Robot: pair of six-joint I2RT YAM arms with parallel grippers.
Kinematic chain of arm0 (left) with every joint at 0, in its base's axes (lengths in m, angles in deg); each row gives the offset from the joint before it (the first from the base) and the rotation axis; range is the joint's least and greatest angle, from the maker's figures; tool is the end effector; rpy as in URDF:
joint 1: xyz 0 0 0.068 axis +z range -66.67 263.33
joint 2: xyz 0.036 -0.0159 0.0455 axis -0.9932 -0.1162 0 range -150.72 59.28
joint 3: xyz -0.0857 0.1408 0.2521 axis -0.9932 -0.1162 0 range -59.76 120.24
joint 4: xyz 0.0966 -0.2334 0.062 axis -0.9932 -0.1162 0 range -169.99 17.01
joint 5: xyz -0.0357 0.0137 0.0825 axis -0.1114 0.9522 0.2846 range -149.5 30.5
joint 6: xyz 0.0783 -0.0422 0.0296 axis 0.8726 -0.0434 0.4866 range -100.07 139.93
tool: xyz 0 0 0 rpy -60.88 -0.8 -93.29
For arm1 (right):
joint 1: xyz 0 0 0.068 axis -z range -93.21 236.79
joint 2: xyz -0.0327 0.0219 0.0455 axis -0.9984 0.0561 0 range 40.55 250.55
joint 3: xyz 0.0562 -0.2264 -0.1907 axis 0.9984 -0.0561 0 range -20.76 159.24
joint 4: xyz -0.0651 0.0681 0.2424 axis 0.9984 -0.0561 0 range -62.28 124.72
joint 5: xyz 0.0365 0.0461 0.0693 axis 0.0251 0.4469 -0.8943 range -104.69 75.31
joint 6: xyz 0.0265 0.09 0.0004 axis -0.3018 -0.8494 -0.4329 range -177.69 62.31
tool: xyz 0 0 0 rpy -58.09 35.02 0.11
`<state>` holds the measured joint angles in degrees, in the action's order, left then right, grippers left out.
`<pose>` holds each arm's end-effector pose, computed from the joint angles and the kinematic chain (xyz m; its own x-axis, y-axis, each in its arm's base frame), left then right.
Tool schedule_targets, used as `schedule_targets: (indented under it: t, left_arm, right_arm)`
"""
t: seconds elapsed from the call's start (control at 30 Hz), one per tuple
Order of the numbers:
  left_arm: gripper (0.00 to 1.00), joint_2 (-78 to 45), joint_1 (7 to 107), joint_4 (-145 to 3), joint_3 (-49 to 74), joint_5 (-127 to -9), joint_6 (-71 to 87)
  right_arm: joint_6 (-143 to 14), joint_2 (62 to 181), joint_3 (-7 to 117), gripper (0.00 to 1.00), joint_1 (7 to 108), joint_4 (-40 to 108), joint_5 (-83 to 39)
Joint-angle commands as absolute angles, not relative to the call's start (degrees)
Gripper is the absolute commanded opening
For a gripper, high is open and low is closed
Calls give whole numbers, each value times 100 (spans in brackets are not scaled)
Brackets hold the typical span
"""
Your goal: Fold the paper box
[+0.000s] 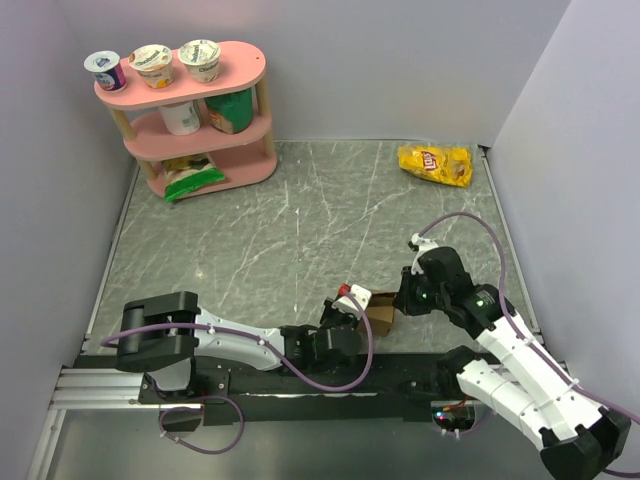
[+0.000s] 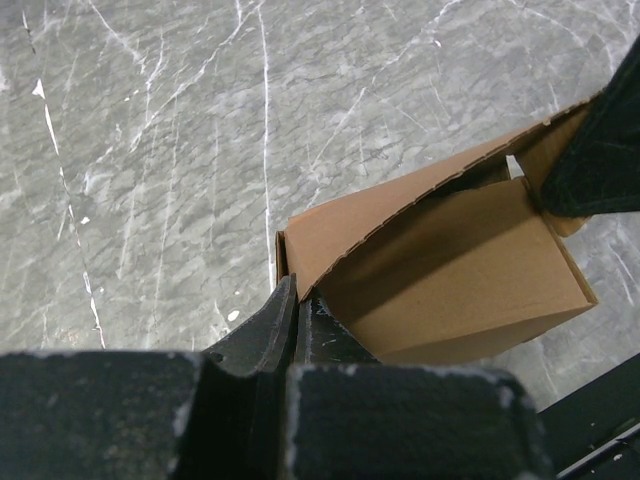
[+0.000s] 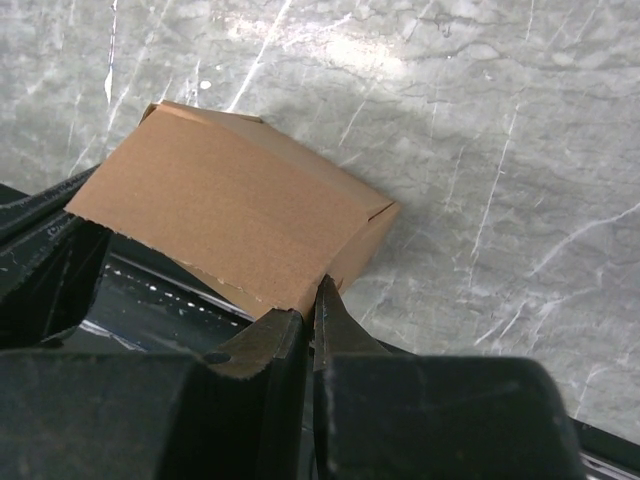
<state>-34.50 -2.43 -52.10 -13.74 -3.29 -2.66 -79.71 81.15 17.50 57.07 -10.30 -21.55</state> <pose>0.0965 -0.3492 0.2114 -0.2229 0.1165 -0.9679 0.4486 0.8937 0.0042 0.1253 0.0832 0.2380 -0.8031 -0.0298 -0.5951 -0.2819 0.8989 0.3354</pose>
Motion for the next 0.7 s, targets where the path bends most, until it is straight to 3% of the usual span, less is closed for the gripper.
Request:
schedule_targets:
  t: [0.0, 0.67]
  left_arm:
    - [1, -3907, -307, -6332, -1494, -817, -125]
    - [1, -3889, -307, -6350, -1493, -870, -160]
  right_arm:
    - [-7852, 8150, 2231, 1, 5936, -589, -2910]
    - [-7650, 8195, 2231, 0, 6525, -615, -3544]
